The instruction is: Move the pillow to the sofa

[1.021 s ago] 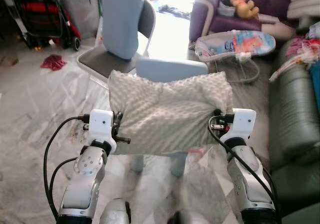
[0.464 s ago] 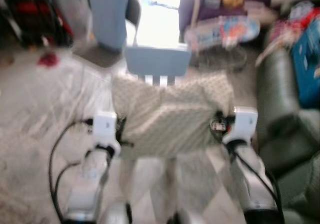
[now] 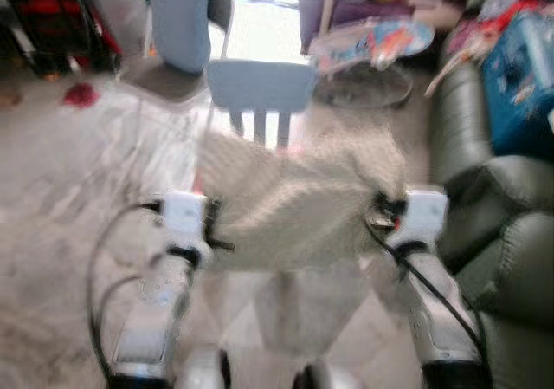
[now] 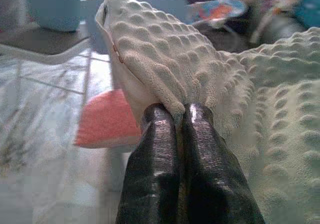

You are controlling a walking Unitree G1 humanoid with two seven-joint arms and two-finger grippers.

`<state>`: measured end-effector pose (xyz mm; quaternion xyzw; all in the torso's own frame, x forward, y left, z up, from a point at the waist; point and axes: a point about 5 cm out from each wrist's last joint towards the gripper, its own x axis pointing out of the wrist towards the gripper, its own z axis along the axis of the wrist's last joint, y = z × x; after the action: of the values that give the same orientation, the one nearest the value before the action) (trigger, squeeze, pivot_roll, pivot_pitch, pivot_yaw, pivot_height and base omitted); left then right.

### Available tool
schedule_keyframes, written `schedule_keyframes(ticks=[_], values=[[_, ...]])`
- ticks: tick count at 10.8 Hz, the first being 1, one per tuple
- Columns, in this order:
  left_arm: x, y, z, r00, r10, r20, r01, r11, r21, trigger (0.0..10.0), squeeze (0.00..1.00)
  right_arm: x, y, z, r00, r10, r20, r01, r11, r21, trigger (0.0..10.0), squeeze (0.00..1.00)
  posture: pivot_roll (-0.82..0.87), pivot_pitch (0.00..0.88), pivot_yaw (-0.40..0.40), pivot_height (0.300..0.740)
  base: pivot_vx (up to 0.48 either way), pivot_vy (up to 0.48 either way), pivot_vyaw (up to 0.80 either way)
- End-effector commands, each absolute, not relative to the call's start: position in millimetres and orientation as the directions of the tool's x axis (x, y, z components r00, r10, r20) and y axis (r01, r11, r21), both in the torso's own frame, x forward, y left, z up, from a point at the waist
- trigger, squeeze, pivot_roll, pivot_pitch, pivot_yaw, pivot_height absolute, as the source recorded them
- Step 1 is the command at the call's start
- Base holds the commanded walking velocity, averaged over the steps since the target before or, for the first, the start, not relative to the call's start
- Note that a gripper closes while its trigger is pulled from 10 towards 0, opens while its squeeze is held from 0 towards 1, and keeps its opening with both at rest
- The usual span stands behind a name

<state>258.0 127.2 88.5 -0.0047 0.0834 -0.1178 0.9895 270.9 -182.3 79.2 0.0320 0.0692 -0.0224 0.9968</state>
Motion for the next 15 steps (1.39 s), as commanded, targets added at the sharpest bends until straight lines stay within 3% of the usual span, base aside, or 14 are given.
schedule_keyframes(ticks=[1, 5, 8, 15], values=[[259.2, 130.2, 92.9, 0.961, -0.229, -0.155, 0.228, 0.973, -0.025, 10.0, 0.0, 273.7, -180.7, 84.9, 0.992, -0.044, -0.115, 0.051, 0.997, 0.064, 10.0, 0.0, -0.02, 0.088, -0.046, 0.74, 0.0, 0.0, 0.0], [258.3, 128.7, 93.0, 0.956, -0.249, -0.158, 0.247, 0.968, -0.03, 10.0, 0.0, 273.6, -180.0, 82.0, 0.991, -0.045, -0.129, 0.053, 0.997, 0.056, 10.0, 0.0, -0.01, 0.099, -0.049, 0.74, 0.0, 0.465, 0.0], [256.9, 127.0, 92.0, 0.952, -0.261, -0.163, 0.259, 0.965, -0.029, 10.0, 0.0, 276.7, -179.3, 81.5, 0.99, -0.037, -0.137, 0.045, 0.998, 0.051, 10.0, 0.0, -0.01, 0.094, -0.056, 0.74, 0.0, 0.48, -0.47], [257.4, 123.1, 91.3, 0.945, -0.282, -0.164, 0.284, 0.959, -0.011, 10.0, 0.0, 277.6, -179.0, 79.1, 0.989, -0.034, -0.147, 0.042, 0.998, 0.049, 10.0, 0.0, -0.01, 0.095, -0.054, 0.74, 0.0, 0.411, -0.76]])
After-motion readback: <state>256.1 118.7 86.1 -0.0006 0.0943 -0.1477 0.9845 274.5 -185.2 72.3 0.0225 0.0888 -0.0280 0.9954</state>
